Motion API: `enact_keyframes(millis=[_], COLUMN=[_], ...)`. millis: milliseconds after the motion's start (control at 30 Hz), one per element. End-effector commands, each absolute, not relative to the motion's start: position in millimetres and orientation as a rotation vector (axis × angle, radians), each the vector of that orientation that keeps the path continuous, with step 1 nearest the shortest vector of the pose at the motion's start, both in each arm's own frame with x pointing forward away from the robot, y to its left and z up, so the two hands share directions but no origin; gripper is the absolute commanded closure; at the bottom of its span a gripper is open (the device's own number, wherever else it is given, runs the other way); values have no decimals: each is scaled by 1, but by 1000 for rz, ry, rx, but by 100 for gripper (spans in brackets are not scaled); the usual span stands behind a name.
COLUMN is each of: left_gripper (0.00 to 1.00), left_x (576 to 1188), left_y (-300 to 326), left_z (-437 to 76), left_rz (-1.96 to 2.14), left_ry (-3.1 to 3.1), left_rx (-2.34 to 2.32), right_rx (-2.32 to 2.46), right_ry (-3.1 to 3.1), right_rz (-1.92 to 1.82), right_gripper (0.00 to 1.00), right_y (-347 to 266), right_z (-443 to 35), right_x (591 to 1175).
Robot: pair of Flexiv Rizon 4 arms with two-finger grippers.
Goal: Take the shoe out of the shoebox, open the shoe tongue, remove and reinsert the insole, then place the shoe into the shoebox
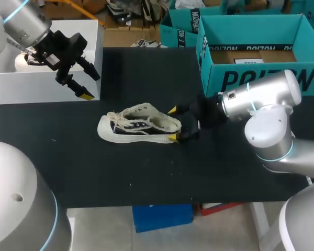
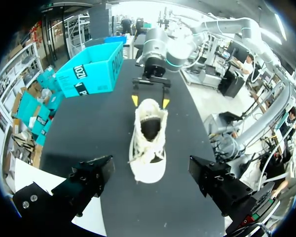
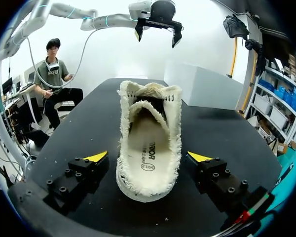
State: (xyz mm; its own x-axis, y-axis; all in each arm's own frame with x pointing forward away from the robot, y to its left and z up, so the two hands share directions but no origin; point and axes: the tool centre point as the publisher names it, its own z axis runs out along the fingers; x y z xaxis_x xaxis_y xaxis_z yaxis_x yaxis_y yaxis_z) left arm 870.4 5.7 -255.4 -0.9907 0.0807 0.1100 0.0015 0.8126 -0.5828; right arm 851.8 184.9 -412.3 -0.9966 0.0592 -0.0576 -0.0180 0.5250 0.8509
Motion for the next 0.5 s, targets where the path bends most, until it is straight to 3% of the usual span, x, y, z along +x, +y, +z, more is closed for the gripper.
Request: enact_keyframes(millis=[33, 500], left_gripper=[0, 0], left_x=[870, 870], left_y=[6, 6], left_z=[-257, -257], left_rz=[924, 924], left_ry=[-2871, -2871], left_rx=[-67, -67], right_rx=[48, 66], right_ry=[2663, 2676], right_rz=[1500, 1509], right_gripper=[0, 0], right_y=[189, 191], right_z=[-419, -429], right_x=[850, 852])
